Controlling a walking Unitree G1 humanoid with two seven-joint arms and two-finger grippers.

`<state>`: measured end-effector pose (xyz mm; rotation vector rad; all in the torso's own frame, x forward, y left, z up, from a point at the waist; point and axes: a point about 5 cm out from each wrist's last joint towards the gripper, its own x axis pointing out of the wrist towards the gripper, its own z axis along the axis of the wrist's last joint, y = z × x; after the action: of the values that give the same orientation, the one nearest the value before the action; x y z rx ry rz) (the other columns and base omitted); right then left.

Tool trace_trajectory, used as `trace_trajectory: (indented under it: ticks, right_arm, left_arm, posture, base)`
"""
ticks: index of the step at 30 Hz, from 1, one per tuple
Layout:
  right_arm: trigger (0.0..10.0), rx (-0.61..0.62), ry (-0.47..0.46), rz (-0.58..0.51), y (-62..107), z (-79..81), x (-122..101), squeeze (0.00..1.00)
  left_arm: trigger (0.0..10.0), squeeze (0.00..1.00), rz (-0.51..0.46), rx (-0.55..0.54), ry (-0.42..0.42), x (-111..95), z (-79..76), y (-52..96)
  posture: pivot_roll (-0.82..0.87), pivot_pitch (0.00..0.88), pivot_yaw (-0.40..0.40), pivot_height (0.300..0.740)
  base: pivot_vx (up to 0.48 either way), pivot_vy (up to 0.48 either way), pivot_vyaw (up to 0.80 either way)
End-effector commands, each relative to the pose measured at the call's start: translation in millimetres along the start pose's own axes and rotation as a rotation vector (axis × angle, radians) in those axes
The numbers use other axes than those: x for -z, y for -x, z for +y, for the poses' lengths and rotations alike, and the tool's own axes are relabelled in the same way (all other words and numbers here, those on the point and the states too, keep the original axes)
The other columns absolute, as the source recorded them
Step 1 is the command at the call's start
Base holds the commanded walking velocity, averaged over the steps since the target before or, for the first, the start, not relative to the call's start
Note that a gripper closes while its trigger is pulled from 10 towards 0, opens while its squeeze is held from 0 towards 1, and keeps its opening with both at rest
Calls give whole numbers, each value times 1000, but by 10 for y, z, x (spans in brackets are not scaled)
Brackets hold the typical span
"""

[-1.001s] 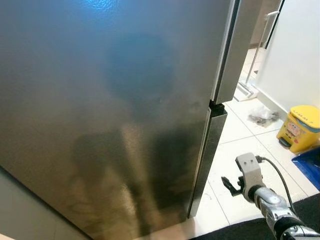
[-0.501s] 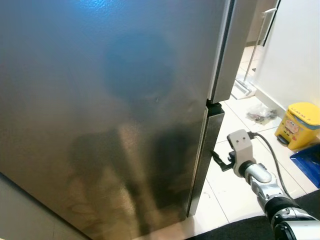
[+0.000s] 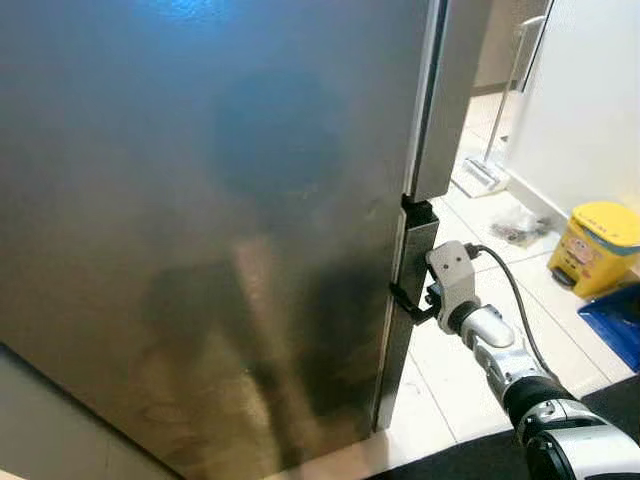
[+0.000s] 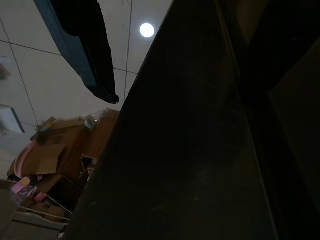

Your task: Restocking fridge

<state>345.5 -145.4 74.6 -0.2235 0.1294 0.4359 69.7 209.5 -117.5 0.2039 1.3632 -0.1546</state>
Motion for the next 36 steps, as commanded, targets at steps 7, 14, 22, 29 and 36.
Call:
trace_trajectory:
  ticks: [7, 14, 22, 29, 36]
  right_arm:
    - [10000, 213, 89, -107, -95, -241, -365, 0]
    - [10000, 373, 125, -41, -21, -385, -263, 0]
    - [10000, 563, 139, 22, 167, -708, -162, 0]
    - [10000, 691, 130, 86, 369, -942, -31, 0]
    - [10000, 997, 130, 332, 1022, -1366, 419, 0]
  left_arm:
    - [10000, 0, -82, 3, -4, -195, -15, -7]
    - [10000, 0, -82, 4, 0, -190, -23, -8]
    - [10000, 0, -79, 3, -5, -177, -14, -6]
    - [10000, 0, -80, 3, -8, -180, -13, -6]
    - [10000, 0, -83, 5, -9, -193, -19, -7]
  posture:
    - [-44, 0, 7, 740]
    - [-40, 0, 7, 740]
    - [-43, 0, 11, 740]
    - [-44, 0, 12, 740]
    - [-46, 0, 12, 740]
  base:
    - [0, 0, 0]
    - [0, 0, 0]
    - [0, 0, 0]
    - [0, 0, 0]
    - [0, 0, 0]
